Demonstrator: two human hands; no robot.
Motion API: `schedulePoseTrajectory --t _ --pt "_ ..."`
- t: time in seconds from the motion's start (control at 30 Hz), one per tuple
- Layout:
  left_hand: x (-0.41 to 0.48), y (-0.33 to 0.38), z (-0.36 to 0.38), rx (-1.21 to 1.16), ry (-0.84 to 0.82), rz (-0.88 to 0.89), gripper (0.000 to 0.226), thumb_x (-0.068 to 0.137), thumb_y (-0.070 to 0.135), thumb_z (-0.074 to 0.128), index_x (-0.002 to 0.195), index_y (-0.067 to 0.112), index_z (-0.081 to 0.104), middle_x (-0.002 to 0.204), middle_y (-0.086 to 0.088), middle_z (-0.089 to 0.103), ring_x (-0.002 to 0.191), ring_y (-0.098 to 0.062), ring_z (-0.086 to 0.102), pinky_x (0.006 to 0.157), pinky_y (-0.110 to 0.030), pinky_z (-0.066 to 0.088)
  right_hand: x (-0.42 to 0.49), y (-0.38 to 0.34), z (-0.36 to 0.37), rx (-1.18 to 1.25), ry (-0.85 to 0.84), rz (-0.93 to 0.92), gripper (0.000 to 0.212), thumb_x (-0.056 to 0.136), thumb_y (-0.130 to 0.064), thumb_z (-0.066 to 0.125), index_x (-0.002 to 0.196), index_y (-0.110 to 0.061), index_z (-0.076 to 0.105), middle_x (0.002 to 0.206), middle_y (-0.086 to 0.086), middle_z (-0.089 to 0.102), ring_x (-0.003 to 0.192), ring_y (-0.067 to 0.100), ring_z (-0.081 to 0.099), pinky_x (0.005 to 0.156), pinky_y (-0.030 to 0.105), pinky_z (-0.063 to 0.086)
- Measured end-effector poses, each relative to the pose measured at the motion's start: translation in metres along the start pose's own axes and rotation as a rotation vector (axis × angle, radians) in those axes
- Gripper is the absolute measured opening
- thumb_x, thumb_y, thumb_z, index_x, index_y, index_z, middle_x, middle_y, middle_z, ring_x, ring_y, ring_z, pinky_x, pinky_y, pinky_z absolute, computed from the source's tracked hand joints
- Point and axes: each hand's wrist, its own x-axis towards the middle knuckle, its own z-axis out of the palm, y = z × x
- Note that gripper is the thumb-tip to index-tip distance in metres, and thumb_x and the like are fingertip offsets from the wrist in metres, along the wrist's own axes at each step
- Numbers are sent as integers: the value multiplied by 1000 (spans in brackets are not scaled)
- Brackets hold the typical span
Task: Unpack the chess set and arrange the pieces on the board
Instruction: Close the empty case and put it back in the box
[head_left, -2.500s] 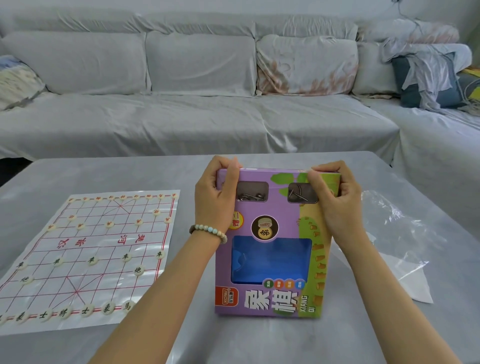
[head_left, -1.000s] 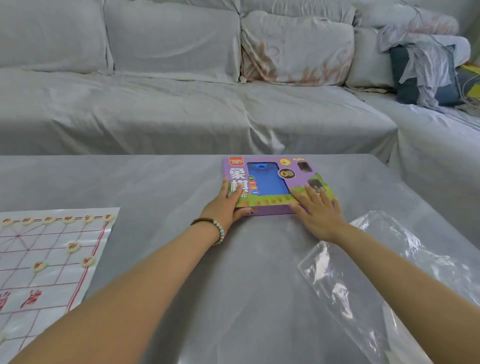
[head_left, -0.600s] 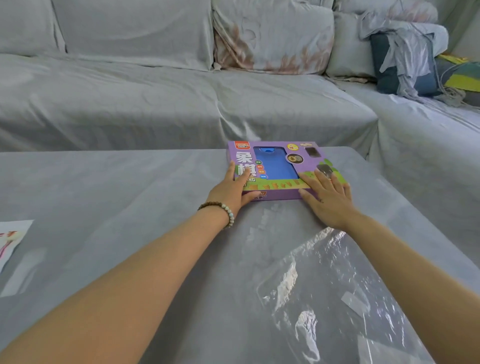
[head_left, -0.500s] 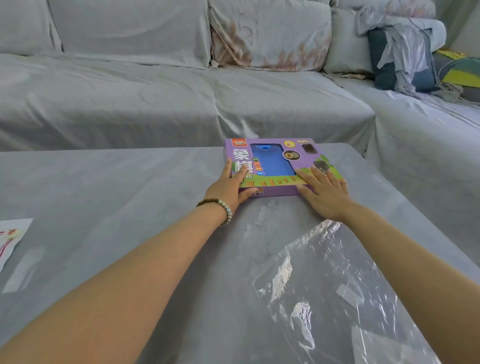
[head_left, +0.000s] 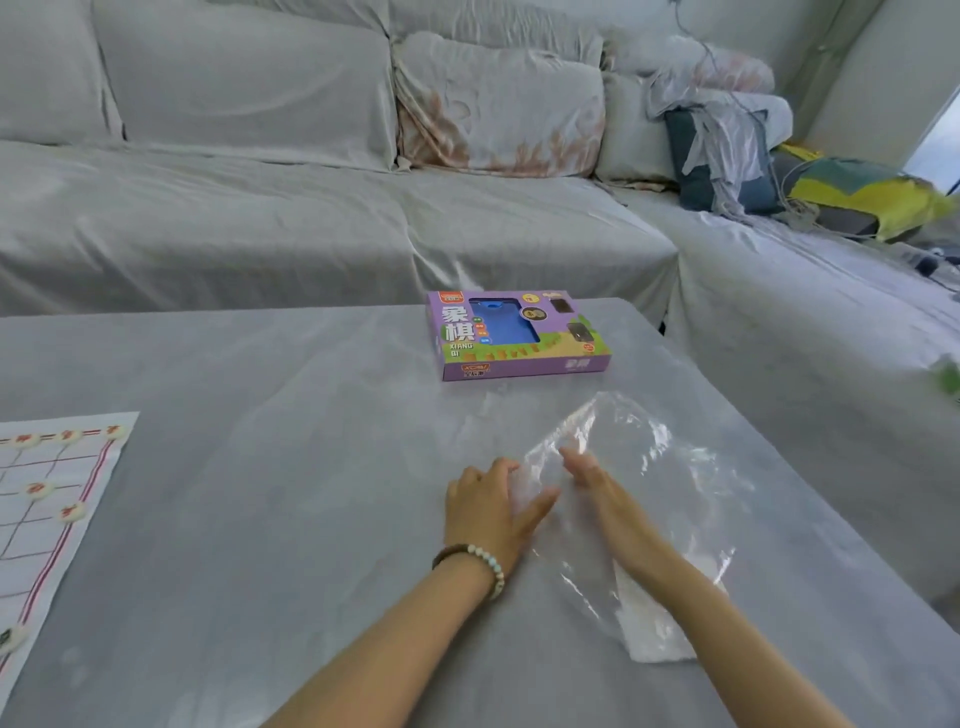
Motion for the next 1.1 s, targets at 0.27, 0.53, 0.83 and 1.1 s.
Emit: schedulePoseTrajectory --t 0.27,0.53,0.83,1.1 --pt "-32 25 -65 -898 266 -161 52 83 61 47 73 11 57 73 -1 58 77 -7 56 78 -28 43 -89 -59 44 49 -258 -125 35 88 -56 37 119 -46 51 118 -31 55 110 -20 46 95 8 34" --pt "-65 -1 -153 -1095 642 -444 63 77 72 45 91 12 34 71 -2 51 66 -20 55 68 -32 45 -106 -72 108 -164 225 -413 92 49 -79 62 125 -56 13 142 -23 8 139 4 4 112 26 13" --pt "-104 -10 -111 -1089 226 -348 116 36 102 32 139 48 26 150 16 25 139 -19 25 114 -50 19 -133 -129 150 496 74 -493 90 51 -89 56 113 -23 59 114 -9 63 109 10 58 103 41 42" --pt "-128 40 -156 -1112 484 -123 58 71 67 39 100 23 63 97 2 69 84 -6 66 66 -13 50 -129 -145 151 631 193 -291 43 88 -50 51 75 -11 64 69 3 64 69 18 62 63 28 49"
